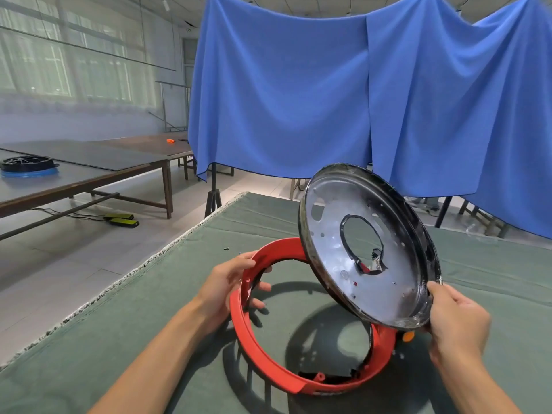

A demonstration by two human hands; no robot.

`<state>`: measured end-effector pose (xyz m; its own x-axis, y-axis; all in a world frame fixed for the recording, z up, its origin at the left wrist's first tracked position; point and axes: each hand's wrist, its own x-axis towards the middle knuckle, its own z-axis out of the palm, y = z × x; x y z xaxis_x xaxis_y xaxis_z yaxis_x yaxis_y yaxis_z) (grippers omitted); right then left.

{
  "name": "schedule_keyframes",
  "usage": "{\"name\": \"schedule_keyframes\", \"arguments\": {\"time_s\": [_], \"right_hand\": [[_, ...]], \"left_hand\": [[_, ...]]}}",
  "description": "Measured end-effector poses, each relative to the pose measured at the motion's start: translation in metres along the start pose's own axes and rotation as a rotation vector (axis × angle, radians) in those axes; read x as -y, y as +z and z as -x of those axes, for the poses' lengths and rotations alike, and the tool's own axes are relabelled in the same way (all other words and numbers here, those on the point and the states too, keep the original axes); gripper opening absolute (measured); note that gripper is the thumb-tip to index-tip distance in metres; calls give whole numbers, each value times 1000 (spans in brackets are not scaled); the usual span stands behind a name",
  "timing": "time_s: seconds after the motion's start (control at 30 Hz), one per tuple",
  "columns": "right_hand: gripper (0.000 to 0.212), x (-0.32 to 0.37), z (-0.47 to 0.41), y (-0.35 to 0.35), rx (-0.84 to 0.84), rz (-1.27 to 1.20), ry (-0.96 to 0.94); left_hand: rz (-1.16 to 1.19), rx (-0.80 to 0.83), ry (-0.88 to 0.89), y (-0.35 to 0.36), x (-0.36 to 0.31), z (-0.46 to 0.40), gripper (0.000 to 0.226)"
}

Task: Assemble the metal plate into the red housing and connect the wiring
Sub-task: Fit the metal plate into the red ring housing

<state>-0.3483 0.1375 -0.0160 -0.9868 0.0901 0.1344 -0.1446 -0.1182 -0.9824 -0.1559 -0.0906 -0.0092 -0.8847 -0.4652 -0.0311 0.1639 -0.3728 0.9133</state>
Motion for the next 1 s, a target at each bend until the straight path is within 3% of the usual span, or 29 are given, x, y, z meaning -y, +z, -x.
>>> {"name": "schedule_keyframes", "arguments": {"time_s": [0.2, 0.43, 0.7, 0.87, 1.0], "right_hand": [[34, 2, 3, -2, -18, 90, -100], [28, 15, 16, -2, -36, 231, -304], [29, 14, 15, -1, -58, 199, -184], [27, 16, 18, 1, -78, 210, -194], [16, 19, 25, 3, -94, 208, -251]], "left_hand": [[-67, -51, 18, 1, 3, -2, 32], [-58, -101, 13, -6, 12, -11, 35], [-79, -208, 67, -1, 13, -11, 26], [-40, -257, 163, -2, 10, -11, 27], [17, -207, 150, -8, 11, -14, 31]]}}
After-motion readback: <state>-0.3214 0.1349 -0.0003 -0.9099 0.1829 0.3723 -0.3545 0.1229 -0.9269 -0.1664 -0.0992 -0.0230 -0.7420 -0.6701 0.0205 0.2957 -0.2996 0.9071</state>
